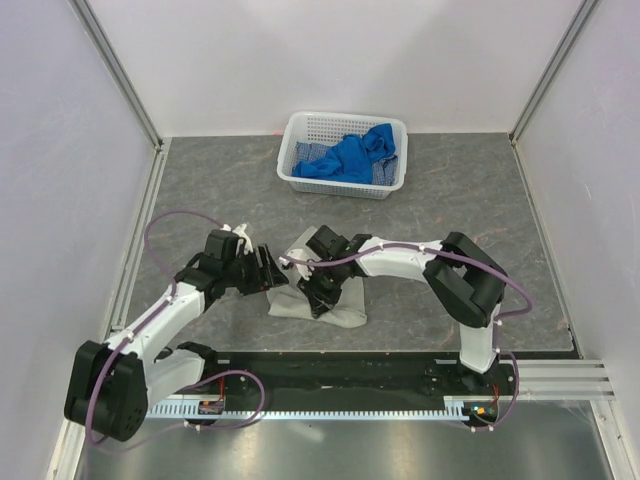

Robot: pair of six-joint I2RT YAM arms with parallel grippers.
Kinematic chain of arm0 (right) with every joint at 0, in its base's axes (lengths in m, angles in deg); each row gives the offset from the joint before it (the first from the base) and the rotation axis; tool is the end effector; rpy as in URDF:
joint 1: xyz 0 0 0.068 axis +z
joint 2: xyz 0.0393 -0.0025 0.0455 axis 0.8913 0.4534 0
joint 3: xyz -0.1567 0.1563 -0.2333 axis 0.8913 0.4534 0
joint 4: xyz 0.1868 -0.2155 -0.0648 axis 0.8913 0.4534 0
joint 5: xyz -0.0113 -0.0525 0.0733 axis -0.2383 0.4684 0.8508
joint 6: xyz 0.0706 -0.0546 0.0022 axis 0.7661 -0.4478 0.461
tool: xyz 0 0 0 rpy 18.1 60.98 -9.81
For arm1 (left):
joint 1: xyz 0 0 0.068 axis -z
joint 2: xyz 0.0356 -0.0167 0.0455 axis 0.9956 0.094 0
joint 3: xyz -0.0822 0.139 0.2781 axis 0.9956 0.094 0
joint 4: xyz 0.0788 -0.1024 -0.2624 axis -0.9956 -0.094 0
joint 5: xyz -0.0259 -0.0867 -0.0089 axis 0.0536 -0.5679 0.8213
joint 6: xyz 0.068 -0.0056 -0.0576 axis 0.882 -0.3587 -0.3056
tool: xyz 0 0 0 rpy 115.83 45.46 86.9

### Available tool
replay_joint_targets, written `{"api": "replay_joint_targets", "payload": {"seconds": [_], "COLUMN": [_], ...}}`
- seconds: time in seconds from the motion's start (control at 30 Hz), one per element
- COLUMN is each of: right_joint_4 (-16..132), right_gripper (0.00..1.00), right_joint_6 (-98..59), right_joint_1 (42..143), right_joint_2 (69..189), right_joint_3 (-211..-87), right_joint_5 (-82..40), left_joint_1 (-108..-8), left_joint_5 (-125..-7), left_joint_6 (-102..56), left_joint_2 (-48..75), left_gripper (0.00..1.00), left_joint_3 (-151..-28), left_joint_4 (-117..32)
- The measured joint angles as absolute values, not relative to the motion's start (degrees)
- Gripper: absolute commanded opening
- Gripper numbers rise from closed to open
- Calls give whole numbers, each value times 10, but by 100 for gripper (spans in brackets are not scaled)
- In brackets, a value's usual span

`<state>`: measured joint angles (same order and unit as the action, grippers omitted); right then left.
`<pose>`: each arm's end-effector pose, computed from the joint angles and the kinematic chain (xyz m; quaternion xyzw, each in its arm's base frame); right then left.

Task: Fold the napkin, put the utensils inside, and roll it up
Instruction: Roll the napkin with the utensil

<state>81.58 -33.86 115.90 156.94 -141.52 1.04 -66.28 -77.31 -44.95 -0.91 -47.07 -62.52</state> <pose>0.2291 0.3678 0.1445 -0.5226 0.7883 0.3108 0.0944 0.2143 -0.0993 0.1820 -0.0655 0.9234 -0.2946 0.2371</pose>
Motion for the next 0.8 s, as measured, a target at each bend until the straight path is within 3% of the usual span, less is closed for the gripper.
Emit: {"api": "replay_joint_targets", "payload": {"seconds": [0.3, 0.57, 0.8], "right_joint_4": [908, 950, 973], "right_gripper": [26, 28, 28], "right_joint_6": [-297, -280, -279], "right_joint_1": [1115, 1087, 1085], "right_joint_2": [1651, 1693, 1707], "right_joint_3": [-1458, -1478, -1497], "right_joint_5": [197, 256, 257], "left_joint_1": [-663, -655, -646], "left_joint_5": [-771, -797, -824], "left_joint_6": [-456, -466, -479], "left_joint_2": [-55, -29, 3], "left_gripper": [72, 71, 55], "left_joint_3": [-415, -403, -392], "left_joint_4": [-625, -626, -611]}}
